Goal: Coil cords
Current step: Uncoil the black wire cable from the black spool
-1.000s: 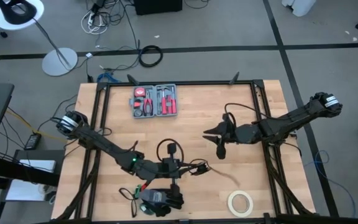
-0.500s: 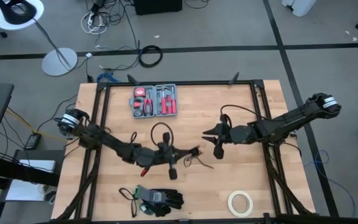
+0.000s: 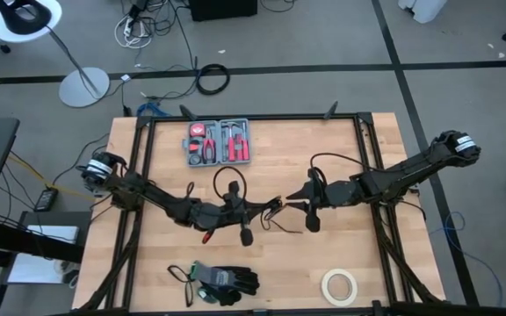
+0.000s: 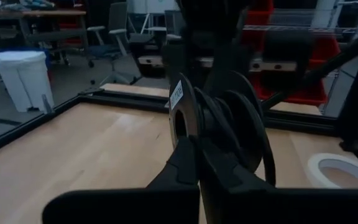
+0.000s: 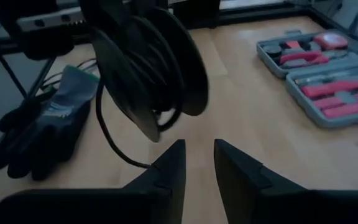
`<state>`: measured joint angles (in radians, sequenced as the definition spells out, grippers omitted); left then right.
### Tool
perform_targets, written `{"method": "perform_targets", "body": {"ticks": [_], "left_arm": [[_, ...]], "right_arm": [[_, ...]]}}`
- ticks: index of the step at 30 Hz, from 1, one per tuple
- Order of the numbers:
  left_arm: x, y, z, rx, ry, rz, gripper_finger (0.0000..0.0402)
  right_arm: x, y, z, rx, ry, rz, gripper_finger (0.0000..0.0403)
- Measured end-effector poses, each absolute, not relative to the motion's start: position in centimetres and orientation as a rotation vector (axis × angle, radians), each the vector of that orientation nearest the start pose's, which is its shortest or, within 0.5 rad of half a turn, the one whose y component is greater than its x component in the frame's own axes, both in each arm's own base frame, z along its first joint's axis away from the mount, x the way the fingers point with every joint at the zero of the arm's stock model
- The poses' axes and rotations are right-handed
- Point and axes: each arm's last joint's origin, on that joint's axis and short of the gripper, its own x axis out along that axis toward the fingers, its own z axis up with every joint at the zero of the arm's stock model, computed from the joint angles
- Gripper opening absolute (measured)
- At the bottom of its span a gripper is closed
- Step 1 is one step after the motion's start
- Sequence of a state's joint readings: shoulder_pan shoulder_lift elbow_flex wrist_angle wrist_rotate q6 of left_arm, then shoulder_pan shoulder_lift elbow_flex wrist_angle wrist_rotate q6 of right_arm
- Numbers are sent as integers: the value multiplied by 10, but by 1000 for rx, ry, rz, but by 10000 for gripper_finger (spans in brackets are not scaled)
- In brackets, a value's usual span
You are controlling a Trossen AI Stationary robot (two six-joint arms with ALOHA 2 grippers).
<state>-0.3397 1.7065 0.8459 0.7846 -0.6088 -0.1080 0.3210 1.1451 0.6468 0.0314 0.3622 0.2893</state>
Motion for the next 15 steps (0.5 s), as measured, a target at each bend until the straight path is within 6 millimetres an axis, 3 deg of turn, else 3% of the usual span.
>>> {"method": "perform_targets", "body": {"ticks": [10,15], "left_arm": [[340,-94,210,-82,67,256,0],[340,-91,209,-61,94,282,0]], "right_arm": [[239,71,220,165,514,-66,80],[238,71,221,190,522,-45,79]]}}
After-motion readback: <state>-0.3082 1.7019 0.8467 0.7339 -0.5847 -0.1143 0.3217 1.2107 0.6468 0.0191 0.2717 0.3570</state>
